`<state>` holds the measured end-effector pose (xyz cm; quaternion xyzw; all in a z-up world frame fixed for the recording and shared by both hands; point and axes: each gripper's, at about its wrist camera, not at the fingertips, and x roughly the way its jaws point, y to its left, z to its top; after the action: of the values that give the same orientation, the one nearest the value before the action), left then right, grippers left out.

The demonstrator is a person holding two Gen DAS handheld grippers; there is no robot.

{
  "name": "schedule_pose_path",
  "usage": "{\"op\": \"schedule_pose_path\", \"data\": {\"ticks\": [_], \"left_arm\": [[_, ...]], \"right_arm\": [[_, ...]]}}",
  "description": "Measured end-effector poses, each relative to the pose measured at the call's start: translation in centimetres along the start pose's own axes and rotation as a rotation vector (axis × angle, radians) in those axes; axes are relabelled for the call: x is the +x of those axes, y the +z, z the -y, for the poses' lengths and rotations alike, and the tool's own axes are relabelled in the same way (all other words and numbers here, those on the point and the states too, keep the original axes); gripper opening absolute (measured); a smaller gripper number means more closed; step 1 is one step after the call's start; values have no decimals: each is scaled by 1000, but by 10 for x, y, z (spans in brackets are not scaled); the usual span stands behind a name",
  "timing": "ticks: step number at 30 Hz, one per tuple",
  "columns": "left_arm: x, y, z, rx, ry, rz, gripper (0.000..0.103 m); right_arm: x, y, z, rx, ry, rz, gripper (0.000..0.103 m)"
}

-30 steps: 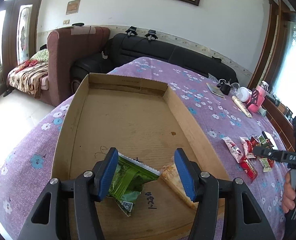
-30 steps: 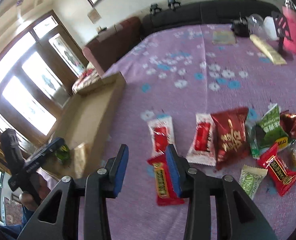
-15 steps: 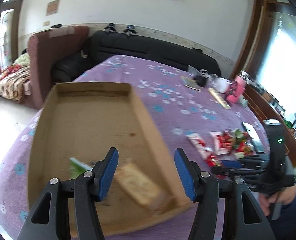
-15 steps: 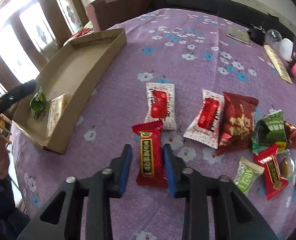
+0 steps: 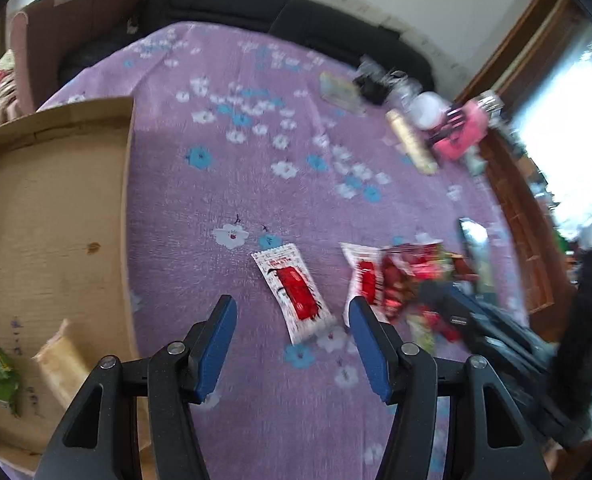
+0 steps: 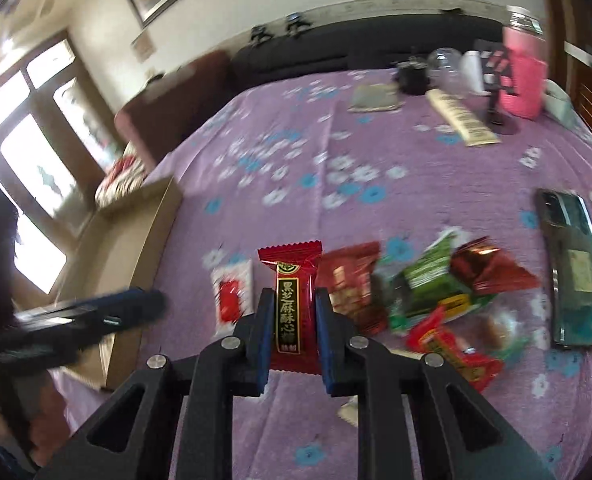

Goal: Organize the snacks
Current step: 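Grasp the white-red sachet with the left gripper while the right grasps the red packet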

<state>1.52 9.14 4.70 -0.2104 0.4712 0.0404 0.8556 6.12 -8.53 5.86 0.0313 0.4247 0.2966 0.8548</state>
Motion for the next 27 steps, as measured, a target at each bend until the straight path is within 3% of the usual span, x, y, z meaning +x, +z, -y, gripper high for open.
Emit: {"op": "schedule_pose_path", "data": {"ticks": [7,11,16,19,27], "left_arm": [[46,4,22,37,104,-51,62],[45,-7,27,134,177,13,39],[33,-21,7,147,121,77,25],[32,-26,2,151,89,121,24],[32,-19,3,150,47,145,19]], "right_arm": [[-3,1,6,24,10,14,18],[-3,0,6,20,25,19,18],[4,-4,-2,-8,45,2,18],[11,-8,-8,-25,44,-12,18],[20,-12,-9,-31,37,-25,18]]}}
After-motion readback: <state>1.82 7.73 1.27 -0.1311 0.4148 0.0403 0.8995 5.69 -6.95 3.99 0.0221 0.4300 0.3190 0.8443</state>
